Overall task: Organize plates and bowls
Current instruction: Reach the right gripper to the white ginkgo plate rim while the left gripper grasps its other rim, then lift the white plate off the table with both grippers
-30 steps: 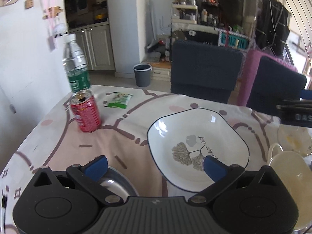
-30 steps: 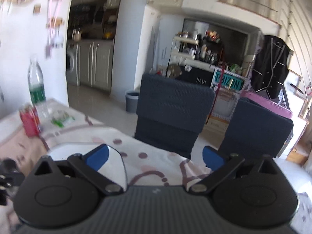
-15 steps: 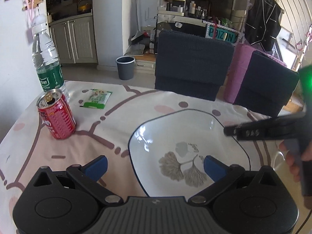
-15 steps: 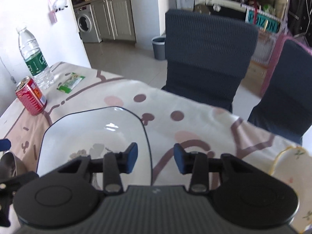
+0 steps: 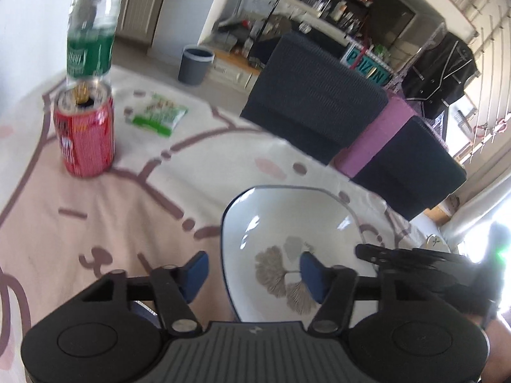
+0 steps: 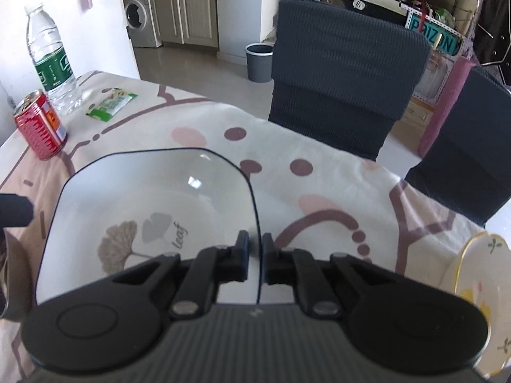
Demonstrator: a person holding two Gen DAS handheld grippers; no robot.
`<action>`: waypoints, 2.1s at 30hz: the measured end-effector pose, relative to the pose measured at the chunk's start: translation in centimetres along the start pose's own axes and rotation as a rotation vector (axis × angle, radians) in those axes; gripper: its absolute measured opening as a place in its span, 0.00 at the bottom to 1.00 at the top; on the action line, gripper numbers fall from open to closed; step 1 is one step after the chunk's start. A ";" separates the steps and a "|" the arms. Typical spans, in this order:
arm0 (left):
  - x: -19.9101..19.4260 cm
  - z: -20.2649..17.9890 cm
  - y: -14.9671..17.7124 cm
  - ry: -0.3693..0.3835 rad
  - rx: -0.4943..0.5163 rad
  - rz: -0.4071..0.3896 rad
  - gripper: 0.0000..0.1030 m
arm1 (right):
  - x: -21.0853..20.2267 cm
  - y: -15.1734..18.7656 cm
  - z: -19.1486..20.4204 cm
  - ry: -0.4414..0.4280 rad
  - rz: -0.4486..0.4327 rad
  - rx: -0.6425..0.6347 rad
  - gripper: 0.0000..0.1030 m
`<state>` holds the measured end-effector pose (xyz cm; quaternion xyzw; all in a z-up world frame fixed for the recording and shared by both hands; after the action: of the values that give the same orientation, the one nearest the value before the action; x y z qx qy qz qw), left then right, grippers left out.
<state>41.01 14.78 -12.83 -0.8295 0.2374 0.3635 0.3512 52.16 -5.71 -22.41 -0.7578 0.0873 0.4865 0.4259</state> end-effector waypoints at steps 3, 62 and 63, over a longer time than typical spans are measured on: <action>1.3 0.5 -0.1 0.002 -0.001 0.047 0.46 | -0.4 0.7 0.1 -0.007 0.006 0.009 0.09; -4.2 -2.4 0.9 0.153 0.081 0.080 0.13 | -11.3 3.4 -2.8 -0.203 -0.073 0.175 0.16; -5.2 -2.8 1.5 0.166 0.091 0.080 0.13 | -12.5 3.8 -2.7 -0.194 -0.083 0.177 0.16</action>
<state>38.04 12.44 -8.11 -0.8298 0.3147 0.2962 0.3529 45.49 -13.61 -13.93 -0.6696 0.0571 0.5299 0.5173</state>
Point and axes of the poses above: each gripper's, at about its wrist camera, not at the fingertips, and x roughly the way its jaws point, z to its left, y to its underside, the point moved 3 cm from there along x, roughly the way its jaws point, and after that the axes turned 13 degrees about -x, right-handed, at the moved point
